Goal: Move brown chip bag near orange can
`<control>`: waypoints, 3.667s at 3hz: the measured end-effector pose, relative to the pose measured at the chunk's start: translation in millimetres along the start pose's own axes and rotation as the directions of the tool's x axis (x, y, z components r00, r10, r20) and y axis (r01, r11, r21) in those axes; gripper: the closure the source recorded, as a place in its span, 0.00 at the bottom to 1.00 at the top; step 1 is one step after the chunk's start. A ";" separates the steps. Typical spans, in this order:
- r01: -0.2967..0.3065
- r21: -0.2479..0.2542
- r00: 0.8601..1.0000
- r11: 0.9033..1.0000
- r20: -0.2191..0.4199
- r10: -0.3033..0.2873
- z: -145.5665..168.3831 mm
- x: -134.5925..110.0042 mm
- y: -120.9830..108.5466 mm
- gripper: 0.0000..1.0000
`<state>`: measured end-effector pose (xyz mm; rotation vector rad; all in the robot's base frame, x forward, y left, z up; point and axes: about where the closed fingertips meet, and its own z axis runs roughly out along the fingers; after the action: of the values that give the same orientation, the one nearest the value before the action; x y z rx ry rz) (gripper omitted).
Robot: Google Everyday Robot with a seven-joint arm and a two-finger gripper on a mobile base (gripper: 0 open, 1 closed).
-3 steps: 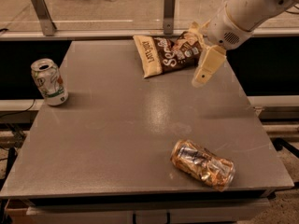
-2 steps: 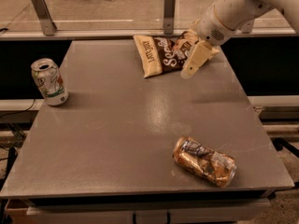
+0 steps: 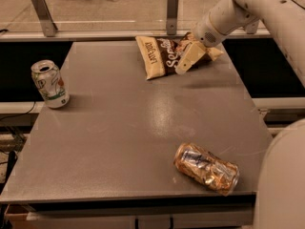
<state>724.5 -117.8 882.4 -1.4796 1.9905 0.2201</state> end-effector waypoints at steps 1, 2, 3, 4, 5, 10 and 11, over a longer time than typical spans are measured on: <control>-0.042 -0.008 0.999 0.999 0.003 0.042 19.9 7.0 -8.7 0.17; -0.060 -0.005 0.998 0.998 0.010 0.060 29.0 11.6 -16.8 0.41; -0.060 0.001 0.998 0.998 0.019 0.060 28.3 12.1 -21.5 0.64; -0.043 0.016 0.998 0.999 0.051 0.042 13.5 3.1 -24.8 0.87; -0.008 0.046 0.995 0.999 0.099 0.004 -11.1 -13.2 -25.6 1.00; 0.208 0.016 0.975 0.978 0.078 -0.209 -71.4 -9.9 65.2 1.00; 0.219 0.000 0.975 0.976 0.044 -0.219 -99.8 0.6 97.5 1.00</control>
Offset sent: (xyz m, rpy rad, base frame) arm 0.0368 -0.0090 -0.0267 0.0489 0.0227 -0.0639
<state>597.1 -132.6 937.2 -1.6685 1.7764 0.1610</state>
